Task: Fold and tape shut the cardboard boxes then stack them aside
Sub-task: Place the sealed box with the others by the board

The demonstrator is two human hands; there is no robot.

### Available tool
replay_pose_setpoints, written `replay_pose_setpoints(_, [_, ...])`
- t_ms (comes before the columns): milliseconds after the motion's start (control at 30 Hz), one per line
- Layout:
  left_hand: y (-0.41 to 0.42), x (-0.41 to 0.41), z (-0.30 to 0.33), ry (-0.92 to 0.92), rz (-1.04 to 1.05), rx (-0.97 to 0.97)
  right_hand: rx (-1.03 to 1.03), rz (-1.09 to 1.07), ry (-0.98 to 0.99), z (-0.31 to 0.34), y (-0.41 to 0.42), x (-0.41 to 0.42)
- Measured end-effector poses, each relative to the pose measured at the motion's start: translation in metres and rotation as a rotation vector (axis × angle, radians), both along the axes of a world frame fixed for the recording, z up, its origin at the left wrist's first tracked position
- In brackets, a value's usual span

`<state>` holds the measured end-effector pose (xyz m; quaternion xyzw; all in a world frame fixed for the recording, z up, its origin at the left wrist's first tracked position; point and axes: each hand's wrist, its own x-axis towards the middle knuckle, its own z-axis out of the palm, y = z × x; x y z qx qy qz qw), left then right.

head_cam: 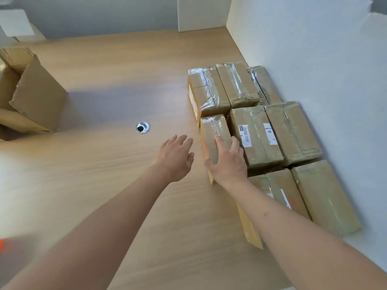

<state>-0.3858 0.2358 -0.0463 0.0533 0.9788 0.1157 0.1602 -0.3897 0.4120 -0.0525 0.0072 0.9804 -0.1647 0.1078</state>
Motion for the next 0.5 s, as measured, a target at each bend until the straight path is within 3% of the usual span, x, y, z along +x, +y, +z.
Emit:
replay_pose_setpoints(267, [0.012,-0.010,-0.022,-0.007,0.016,0.015,0.260,0.116,0.195,-0.029,0.007,-0.007])
replay_pose_setpoints(500, [0.023,-0.006,-0.011,-0.012,0.022,0.013,0.352,0.148,0.140,-0.020,0.006,-0.010])
